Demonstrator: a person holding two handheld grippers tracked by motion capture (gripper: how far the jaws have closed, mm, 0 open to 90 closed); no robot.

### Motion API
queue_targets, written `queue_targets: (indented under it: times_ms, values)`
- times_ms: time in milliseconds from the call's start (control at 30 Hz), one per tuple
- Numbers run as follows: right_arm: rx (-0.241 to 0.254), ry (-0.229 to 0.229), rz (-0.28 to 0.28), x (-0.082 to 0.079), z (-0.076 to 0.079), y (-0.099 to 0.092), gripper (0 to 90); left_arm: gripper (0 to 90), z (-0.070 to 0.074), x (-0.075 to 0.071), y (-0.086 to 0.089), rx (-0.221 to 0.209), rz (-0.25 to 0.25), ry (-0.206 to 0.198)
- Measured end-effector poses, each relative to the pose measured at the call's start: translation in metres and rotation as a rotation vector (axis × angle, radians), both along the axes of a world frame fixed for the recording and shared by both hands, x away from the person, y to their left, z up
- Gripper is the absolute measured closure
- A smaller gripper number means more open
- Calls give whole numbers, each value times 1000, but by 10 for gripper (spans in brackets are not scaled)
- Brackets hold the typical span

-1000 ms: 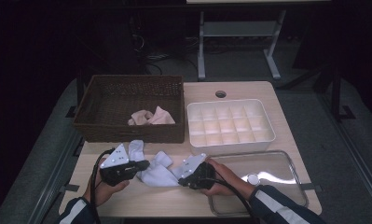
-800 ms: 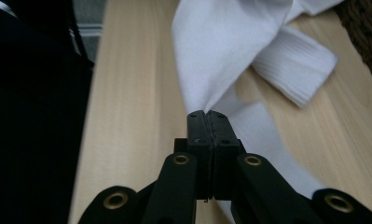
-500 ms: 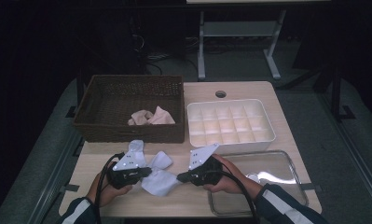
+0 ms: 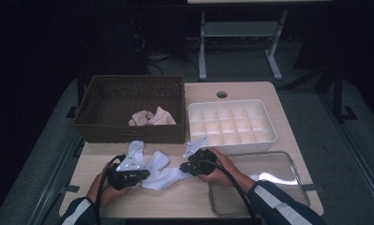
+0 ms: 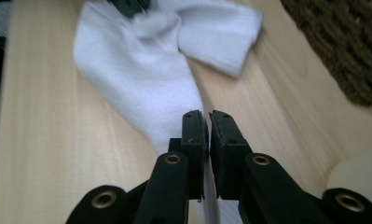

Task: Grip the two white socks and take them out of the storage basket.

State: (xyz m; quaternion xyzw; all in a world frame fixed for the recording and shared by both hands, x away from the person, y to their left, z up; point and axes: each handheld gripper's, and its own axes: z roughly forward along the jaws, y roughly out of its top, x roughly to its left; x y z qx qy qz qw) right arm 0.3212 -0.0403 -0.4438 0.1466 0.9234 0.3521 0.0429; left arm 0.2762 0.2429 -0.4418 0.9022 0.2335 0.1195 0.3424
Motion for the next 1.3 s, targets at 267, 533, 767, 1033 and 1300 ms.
queue_targets:
  times_ms: [267,533,767,1033,1300]
  values:
    - [-39,17,-7,1,-14,5,802,494,20,-12,-19,-155,-36,-33]
    - [-25,19,-15,2,-11,3,707,420,-8,-7,-61,-26,-121,42]
    - [-54,18,73,1,0,-15,486,559,-18,0,-56,-23,-86,81]
    - [-131,-3,113,-1,-9,-19,484,847,-16,0,-52,-43,-105,78]
    - [-129,-35,98,-3,-10,-18,791,854,4,-3,-40,-123,-100,24]
